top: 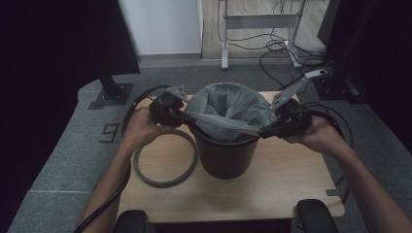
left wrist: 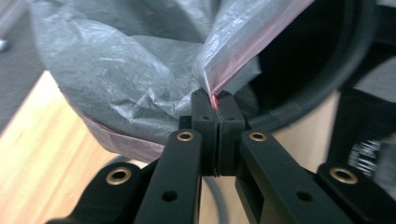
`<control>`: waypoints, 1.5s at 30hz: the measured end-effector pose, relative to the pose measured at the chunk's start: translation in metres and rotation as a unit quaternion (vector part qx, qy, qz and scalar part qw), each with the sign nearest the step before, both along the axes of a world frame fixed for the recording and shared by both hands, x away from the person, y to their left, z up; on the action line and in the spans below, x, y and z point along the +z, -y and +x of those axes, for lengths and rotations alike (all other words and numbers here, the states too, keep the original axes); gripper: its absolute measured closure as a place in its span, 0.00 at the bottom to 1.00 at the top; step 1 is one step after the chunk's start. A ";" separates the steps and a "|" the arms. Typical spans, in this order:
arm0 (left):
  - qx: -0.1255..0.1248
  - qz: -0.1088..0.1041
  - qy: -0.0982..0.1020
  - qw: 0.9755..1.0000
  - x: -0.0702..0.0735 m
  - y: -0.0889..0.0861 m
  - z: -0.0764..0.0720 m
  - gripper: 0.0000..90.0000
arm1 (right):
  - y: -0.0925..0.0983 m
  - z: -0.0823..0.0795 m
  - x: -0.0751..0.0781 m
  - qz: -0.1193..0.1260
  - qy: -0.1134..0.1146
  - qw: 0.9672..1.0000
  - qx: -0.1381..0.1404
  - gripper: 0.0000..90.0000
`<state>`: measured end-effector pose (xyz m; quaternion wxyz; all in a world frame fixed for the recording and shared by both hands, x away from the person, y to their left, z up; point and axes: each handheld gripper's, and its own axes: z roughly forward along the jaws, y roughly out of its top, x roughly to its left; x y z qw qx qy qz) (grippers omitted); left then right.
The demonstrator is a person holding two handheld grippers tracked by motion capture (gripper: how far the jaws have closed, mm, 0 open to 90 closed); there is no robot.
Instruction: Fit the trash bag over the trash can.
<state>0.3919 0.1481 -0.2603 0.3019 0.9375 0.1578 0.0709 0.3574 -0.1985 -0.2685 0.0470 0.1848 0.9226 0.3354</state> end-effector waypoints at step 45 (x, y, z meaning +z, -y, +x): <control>-0.052 0.009 -0.075 0.996 -0.079 -0.002 0.011 0.96 | -0.020 -0.006 -0.099 -0.003 -0.013 1.000 -0.016 0.95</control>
